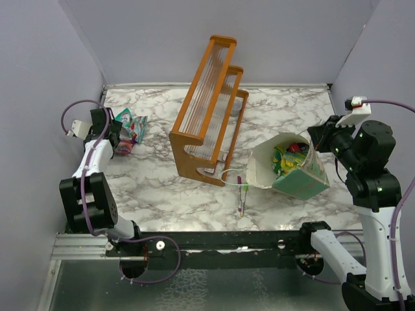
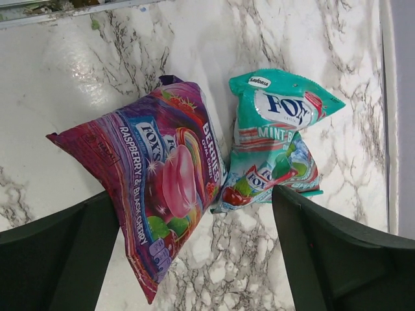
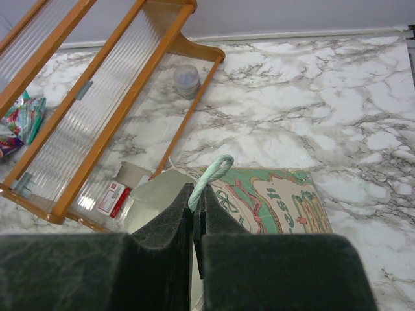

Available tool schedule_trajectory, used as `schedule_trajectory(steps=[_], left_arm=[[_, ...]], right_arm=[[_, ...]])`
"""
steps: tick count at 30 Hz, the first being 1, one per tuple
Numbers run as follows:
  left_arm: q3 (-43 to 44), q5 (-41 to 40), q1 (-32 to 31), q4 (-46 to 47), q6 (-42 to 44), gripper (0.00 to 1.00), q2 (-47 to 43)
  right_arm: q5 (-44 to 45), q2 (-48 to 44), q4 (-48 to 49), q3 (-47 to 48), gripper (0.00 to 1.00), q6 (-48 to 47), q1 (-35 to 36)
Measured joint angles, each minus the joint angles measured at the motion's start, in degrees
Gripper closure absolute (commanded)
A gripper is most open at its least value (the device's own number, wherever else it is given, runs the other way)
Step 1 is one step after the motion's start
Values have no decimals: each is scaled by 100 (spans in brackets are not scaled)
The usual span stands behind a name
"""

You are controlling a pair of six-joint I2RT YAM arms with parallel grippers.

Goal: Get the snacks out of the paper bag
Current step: Place the snack at the center of the board, then adjust the paper bag at the center of the board.

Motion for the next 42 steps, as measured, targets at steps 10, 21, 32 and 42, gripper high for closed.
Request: schedule_trajectory(steps=[10,21,32,42], left_arm=[[48,-273,-24,-17,83,1,-597],[22,-531,-398,321,511,2,-1064],[-133,2441,-925,2371,1934,3,-2260],[260,4636,-3471,3722,2199,4,-2625]], right_arm=[[2,0,0,0,98,0,20],[7,-103,-2,-31,98,-2,26],[299,-656,-269,-120,98,9,26],[1027,-1163,-260,-699,99,74,26]])
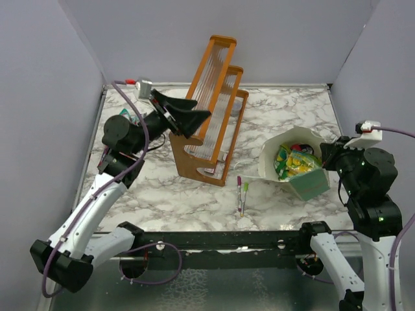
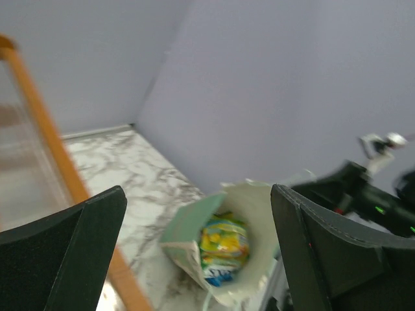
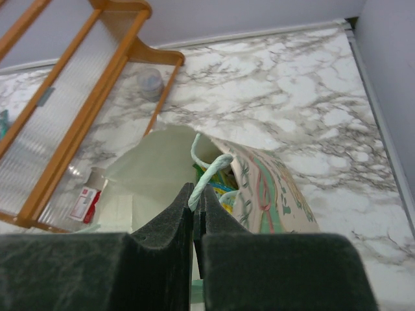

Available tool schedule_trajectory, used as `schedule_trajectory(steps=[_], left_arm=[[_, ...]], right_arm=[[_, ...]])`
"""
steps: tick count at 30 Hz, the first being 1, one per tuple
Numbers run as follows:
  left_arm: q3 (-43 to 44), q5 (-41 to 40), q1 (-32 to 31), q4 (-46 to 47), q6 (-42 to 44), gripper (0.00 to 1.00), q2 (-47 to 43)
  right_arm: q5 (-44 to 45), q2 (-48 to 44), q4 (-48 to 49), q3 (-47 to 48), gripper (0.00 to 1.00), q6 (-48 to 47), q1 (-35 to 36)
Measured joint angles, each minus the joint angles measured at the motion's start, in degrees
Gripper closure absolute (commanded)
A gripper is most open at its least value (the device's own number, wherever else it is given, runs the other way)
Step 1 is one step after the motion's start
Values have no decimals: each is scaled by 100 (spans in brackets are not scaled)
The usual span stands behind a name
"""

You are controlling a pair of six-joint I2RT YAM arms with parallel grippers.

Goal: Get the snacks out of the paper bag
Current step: Adjust the paper bag at the center of the board.

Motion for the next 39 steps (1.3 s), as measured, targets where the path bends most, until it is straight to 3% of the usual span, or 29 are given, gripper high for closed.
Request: schedule_trajectory(steps=[7,11,13,17,25,39], left_arm=[[-249,-750,-2557,144,769,7,-177],[127,-1434,-3860,-262,1451,7,588],[299,-1635,-4155,-470,1705,7,920],[426,-1928,-4273,-765,1985,7,1143],[426,-2251,-4273,-796,2111,7,964],[358,-2378,-4273,-1123,2044,7,636]], right_arm=[[752,-197,90,-549,99,-221,46],[-603,-409,417,-839,96,-763,131],[-1364,-448,680,-918,96,-994,205],[-1777,-273,1045,-817,99,-1438,450],[-1095,680,1617,-422,99,-2938,557],[-1056,2455,1458,1014,99,-5278,1071]])
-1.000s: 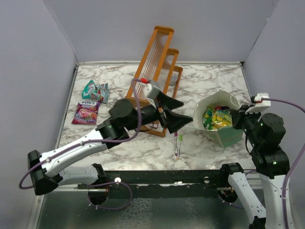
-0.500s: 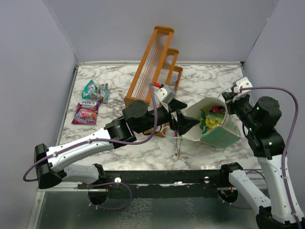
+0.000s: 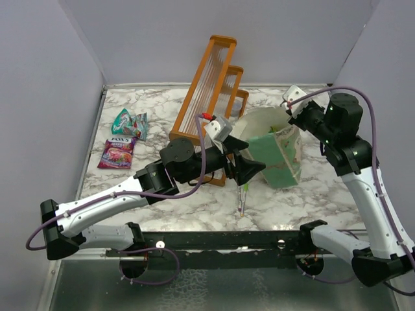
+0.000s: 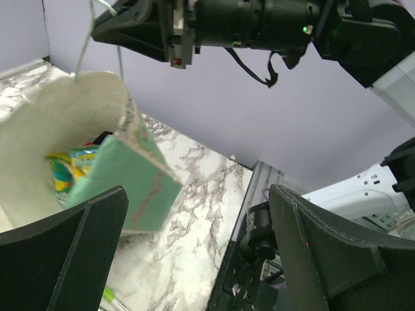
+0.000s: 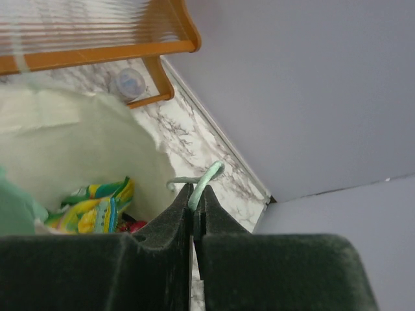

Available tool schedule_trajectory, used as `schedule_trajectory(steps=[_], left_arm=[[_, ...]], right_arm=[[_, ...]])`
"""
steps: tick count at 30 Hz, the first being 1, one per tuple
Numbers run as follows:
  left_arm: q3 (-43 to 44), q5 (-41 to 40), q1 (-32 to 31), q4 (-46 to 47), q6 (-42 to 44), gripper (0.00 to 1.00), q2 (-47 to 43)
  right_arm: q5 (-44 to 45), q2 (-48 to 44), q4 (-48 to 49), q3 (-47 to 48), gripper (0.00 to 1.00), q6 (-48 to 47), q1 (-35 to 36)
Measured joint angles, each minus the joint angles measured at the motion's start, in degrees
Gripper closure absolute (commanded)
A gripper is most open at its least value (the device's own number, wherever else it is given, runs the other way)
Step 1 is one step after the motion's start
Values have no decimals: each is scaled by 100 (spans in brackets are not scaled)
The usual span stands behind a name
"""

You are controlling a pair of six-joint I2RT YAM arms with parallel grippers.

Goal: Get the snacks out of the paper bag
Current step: Adjust the paper bag at the center of the board.

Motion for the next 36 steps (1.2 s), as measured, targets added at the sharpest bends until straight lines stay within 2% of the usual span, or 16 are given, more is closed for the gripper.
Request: schedule_trajectory(steps=[9,15,18,23,27,32,36], left_arm=[[-136,-24,0,-238,-179,7,-122],[-138,-149,0,-306,-201,7,-313],[-138,-232,0,-345,-210,7,-323],[-28,-424,0,-570,-223,7,-201],[492,-944,0,-968,-238,7,146],[957,-1797,0,-1482,-614,8,448],[702,-1759,0,-1602,-1008,7,452]], right_arm=[[-234,531,-234,319,99,-1355,50],[-553,284,-345,109,98,-1305,52],[-269,-120,-236,-205,99,-507,55],[1185,-846,-177,-463,99,1224,55],[2238,-1276,-219,-452,99,2356,55],[2581,-1528,-505,-411,98,3276,52],[2509,-1661,-664,-522,99,3637,52]])
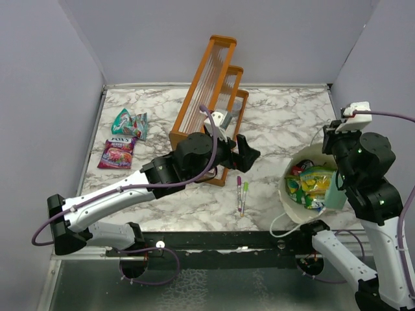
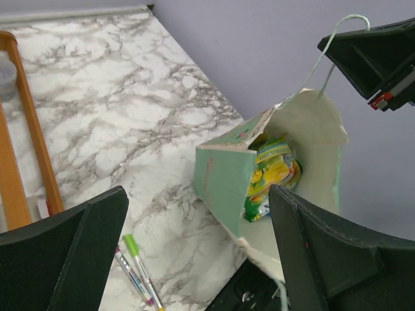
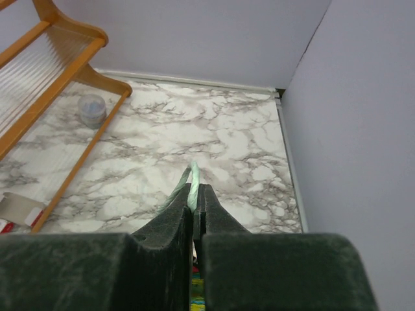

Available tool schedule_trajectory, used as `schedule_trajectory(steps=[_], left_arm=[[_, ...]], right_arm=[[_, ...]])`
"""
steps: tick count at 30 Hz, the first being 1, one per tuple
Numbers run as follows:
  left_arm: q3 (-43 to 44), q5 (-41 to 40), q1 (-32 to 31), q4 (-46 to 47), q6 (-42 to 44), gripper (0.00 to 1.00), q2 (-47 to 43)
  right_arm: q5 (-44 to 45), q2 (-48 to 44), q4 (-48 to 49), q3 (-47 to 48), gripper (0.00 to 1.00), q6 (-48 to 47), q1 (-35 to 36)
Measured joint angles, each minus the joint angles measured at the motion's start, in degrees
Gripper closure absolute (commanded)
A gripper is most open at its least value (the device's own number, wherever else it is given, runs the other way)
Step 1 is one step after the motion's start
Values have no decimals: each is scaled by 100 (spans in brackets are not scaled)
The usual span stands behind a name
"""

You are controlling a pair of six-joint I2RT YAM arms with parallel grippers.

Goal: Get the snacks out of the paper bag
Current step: Adjust the paper bag at the center of the board.

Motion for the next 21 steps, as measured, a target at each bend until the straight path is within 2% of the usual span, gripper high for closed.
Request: schedule_trajectory(steps=[5,10,15,21], left_arm=[[-608,708,0,144,-378,6,7],[-870,1384,-66,542,-708,11,439],[-804,1491,-376,535,-658,7,1064],[-699,1174,-811,535,-426,3,881]], right_arm=[[-608,-509,129,-793,99,87,-4],[-1235,-1156,323,-1478,99,26,-4],[-1567,-1576,516,-1523,99,105,-4],[-2704,-1563,514,-1523,99,398,-4]])
